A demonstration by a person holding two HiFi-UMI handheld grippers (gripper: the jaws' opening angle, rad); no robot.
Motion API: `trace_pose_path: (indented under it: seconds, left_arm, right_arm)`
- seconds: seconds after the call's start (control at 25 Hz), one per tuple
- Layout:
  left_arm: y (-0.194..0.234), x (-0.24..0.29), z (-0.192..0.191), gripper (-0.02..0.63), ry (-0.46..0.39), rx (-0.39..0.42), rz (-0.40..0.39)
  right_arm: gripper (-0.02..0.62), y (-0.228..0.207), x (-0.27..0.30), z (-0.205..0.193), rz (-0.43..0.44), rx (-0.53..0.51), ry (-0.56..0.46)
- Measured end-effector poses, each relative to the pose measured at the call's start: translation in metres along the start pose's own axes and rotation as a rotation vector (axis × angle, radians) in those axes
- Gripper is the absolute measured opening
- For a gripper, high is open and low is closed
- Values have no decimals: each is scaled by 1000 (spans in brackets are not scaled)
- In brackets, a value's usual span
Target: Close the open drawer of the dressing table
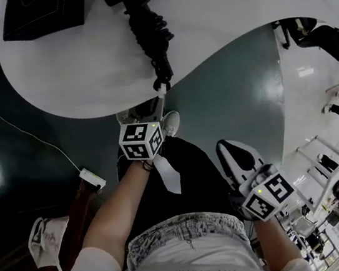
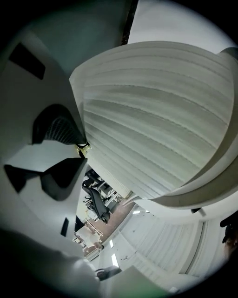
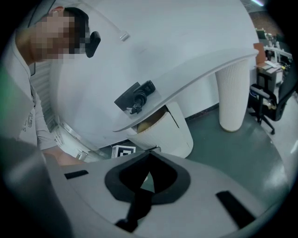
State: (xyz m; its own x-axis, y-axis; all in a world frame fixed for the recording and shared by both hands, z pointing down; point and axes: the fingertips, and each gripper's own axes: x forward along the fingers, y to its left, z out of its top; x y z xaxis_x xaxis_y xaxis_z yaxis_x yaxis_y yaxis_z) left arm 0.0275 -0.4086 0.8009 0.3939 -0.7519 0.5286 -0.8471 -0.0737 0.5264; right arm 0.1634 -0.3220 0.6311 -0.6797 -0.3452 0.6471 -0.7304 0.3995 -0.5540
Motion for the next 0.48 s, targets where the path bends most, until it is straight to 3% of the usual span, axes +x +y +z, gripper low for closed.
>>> trace_pose_path:
  seconds: [0.32, 0.48]
  left_arm:
    - [24, 18, 38, 106, -96, 60, 19]
    - [31, 26, 50, 104, -126, 152, 29]
  right_arm:
    - [8, -3, 22, -8, 20, -17, 31]
    - [8, -6, 34, -8, 32, -25, 18]
